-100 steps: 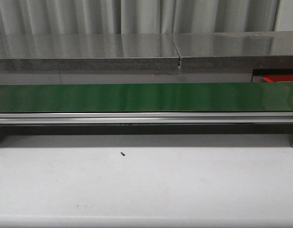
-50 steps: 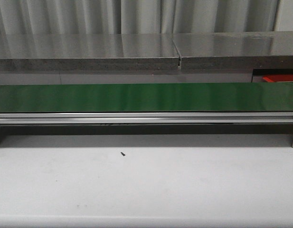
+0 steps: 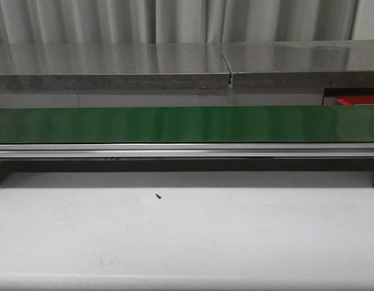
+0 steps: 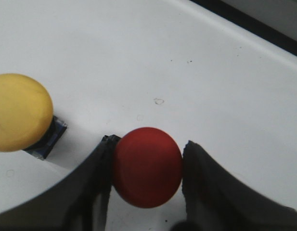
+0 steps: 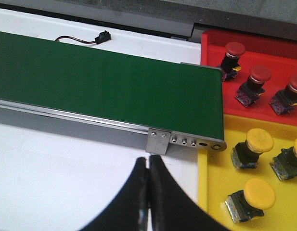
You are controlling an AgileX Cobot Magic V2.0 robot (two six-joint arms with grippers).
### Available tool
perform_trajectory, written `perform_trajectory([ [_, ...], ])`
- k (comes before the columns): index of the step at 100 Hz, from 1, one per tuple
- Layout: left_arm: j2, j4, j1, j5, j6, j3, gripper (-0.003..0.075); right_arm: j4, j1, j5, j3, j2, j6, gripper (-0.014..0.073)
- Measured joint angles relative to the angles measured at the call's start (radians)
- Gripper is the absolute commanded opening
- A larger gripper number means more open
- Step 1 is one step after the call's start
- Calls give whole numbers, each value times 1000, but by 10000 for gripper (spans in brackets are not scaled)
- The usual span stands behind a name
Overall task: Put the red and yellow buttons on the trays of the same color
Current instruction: 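Lower the red button onto the conveyor and open the left gripper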
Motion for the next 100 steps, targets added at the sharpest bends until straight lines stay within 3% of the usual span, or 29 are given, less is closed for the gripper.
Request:
perform_trajectory([
  [38, -272, -100, 0, 134, 3, 20, 102, 0, 0, 0, 0, 0, 0, -67],
  [70, -409, -263, 0, 139, 165, 280, 102, 0, 0, 0, 0, 0, 0, -67],
  [100, -430, -334, -64, 39, 260, 443, 103, 0, 0, 0, 0, 0, 0, -67],
])
